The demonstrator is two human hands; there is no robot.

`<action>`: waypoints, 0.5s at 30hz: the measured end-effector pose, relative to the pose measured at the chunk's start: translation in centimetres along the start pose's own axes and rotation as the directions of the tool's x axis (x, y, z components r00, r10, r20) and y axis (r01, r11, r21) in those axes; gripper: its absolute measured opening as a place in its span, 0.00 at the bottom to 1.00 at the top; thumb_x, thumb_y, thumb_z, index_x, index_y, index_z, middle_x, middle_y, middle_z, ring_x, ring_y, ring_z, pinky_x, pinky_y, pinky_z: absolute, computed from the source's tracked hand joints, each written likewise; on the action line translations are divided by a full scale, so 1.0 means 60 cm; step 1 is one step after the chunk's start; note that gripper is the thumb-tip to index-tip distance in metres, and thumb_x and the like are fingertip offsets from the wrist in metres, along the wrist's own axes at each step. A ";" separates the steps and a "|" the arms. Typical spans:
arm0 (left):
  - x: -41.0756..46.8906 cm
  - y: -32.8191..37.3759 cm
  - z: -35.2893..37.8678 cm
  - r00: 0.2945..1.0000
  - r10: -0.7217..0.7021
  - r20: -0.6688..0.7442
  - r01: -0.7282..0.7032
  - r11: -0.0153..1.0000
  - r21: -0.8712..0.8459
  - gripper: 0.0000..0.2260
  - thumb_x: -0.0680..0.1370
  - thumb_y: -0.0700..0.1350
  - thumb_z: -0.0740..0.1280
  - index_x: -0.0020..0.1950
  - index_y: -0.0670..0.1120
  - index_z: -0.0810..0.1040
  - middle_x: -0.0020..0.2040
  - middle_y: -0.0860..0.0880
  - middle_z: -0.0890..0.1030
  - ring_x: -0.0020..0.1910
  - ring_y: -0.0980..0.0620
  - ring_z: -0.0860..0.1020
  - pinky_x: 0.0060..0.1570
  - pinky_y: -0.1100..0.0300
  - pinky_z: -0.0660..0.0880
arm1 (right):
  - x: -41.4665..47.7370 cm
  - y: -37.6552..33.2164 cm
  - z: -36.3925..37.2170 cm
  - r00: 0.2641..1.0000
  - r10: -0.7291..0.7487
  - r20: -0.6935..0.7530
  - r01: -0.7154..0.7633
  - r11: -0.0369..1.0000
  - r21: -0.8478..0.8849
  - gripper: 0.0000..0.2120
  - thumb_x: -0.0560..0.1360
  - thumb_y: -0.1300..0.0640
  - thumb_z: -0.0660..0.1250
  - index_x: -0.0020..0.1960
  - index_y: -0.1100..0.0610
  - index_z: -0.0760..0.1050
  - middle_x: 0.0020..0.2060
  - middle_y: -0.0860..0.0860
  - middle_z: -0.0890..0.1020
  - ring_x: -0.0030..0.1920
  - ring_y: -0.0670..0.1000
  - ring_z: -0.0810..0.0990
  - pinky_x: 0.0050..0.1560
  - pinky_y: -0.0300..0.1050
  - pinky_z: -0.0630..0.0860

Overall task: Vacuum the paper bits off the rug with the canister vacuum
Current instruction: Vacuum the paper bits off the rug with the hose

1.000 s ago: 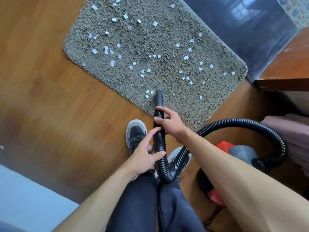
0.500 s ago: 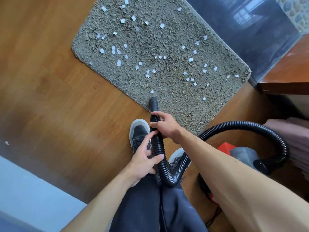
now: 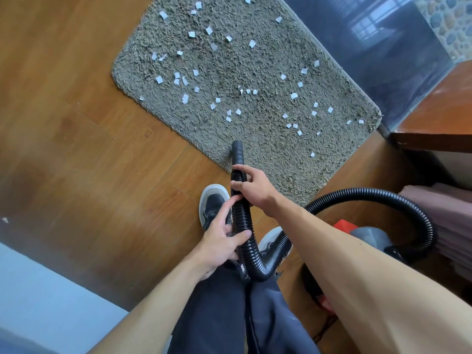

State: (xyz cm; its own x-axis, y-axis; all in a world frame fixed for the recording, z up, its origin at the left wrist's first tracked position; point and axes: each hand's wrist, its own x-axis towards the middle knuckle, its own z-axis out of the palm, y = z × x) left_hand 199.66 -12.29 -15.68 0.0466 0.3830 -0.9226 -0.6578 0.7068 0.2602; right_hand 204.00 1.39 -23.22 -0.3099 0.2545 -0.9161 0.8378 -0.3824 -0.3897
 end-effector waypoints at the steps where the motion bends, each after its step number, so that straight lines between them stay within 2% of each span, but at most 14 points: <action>1: 0.002 0.005 -0.003 1.000 0.004 0.007 -0.004 1.000 0.006 0.33 0.79 0.35 0.67 0.70 0.70 0.64 0.57 0.34 0.79 0.54 0.35 0.82 0.48 0.36 0.80 | 0.000 -0.007 -0.002 1.000 0.008 -0.003 -0.008 1.000 0.001 0.23 0.72 0.56 0.69 0.66 0.45 0.74 0.46 0.50 0.79 0.53 0.57 0.82 0.55 0.54 0.80; 3: 0.003 0.017 -0.008 1.000 0.006 0.022 -0.007 1.000 0.023 0.33 0.79 0.35 0.67 0.72 0.69 0.63 0.57 0.34 0.80 0.50 0.39 0.82 0.45 0.42 0.80 | 0.002 -0.022 -0.005 0.999 0.036 0.007 -0.036 0.999 0.017 0.22 0.74 0.58 0.68 0.67 0.46 0.74 0.49 0.52 0.80 0.51 0.56 0.82 0.50 0.52 0.81; 5: 0.003 0.030 -0.014 0.999 -0.002 0.035 0.001 0.999 0.034 0.33 0.79 0.35 0.67 0.72 0.68 0.63 0.56 0.35 0.81 0.48 0.42 0.81 0.47 0.39 0.79 | 0.003 -0.038 -0.008 0.997 0.065 0.032 -0.067 0.997 0.033 0.22 0.76 0.61 0.67 0.68 0.49 0.73 0.53 0.55 0.80 0.46 0.52 0.81 0.45 0.48 0.81; 7: 0.000 0.042 -0.023 0.998 -0.015 0.056 0.013 0.999 0.037 0.33 0.79 0.35 0.67 0.72 0.68 0.62 0.56 0.35 0.81 0.48 0.44 0.82 0.49 0.37 0.79 | 0.002 -0.052 -0.010 0.993 0.097 0.062 -0.100 0.994 0.039 0.23 0.76 0.62 0.66 0.70 0.50 0.72 0.54 0.56 0.80 0.44 0.51 0.80 0.46 0.51 0.81; 10: -0.008 0.052 -0.033 0.995 -0.041 0.095 0.038 0.999 0.038 0.33 0.79 0.34 0.66 0.72 0.68 0.63 0.56 0.35 0.81 0.52 0.40 0.83 0.52 0.35 0.79 | -0.003 -0.062 -0.011 0.986 0.141 0.089 -0.146 0.988 0.045 0.22 0.77 0.62 0.66 0.70 0.51 0.72 0.52 0.57 0.80 0.42 0.52 0.80 0.49 0.56 0.81; 12: -0.013 0.054 -0.035 0.993 -0.050 0.105 0.046 0.998 0.039 0.32 0.79 0.34 0.66 0.71 0.68 0.64 0.54 0.35 0.81 0.55 0.37 0.82 0.52 0.33 0.78 | -0.006 -0.065 -0.011 0.983 0.153 0.096 -0.158 0.986 0.047 0.22 0.77 0.62 0.66 0.70 0.52 0.72 0.50 0.56 0.80 0.40 0.51 0.79 0.47 0.54 0.80; 15: -0.016 0.053 -0.034 0.993 -0.048 0.107 0.045 0.999 0.029 0.33 0.79 0.34 0.66 0.72 0.67 0.63 0.50 0.39 0.81 0.52 0.38 0.82 0.51 0.32 0.78 | -0.010 -0.068 -0.011 0.983 0.151 0.101 -0.157 0.986 0.051 0.22 0.77 0.62 0.67 0.69 0.52 0.72 0.50 0.55 0.80 0.39 0.50 0.79 0.45 0.52 0.80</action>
State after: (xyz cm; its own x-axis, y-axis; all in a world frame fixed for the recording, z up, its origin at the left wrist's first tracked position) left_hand 196.00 -11.65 -14.54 0.1580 0.4098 -0.8984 -0.6331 0.7403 0.2263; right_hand 201.07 3.37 -21.02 -0.2239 0.1024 -0.9692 0.8519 -0.4625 -0.2456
